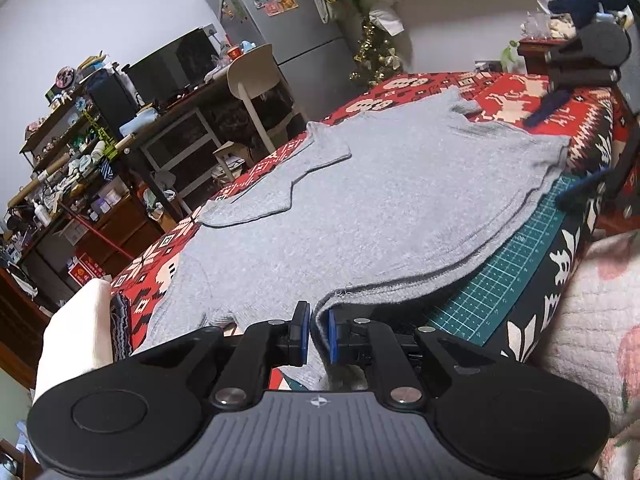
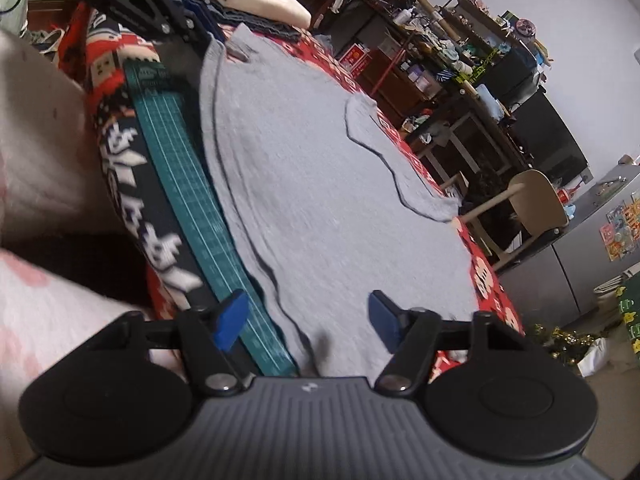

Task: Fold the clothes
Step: 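Pinch the shirt edge next to the left tool with the right tool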

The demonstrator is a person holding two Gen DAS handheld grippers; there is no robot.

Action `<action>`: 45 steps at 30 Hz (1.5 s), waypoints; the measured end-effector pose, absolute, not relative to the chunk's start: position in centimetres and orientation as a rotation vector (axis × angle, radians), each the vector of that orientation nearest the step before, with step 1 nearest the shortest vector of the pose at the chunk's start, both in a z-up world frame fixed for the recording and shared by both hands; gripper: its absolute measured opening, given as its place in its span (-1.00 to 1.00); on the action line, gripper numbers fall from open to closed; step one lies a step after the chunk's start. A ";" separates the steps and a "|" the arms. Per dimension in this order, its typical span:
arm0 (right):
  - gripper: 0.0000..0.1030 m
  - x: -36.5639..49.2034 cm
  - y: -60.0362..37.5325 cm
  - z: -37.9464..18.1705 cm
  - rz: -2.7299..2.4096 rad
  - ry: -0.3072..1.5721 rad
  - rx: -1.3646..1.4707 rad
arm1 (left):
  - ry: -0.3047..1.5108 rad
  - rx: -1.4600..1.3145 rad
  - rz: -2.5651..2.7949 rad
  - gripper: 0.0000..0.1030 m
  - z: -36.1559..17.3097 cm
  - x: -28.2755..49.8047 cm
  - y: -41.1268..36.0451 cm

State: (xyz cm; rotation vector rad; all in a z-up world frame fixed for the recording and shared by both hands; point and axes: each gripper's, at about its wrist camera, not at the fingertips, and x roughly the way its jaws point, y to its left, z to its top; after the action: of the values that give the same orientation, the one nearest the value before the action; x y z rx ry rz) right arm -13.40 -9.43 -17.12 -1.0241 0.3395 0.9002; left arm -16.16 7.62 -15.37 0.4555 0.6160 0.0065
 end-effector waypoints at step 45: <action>-0.05 -13.1 -8.7 -19.7 0.613 0.265 -1.026 | 0.614 0.343 0.014 -0.80 -13.0 -15.7 9.2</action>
State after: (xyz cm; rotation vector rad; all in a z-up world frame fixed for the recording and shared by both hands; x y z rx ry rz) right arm -13.14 -8.65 -19.73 -1.0256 0.2652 0.6135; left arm -15.70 9.18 -12.99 0.3432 0.6140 0.0138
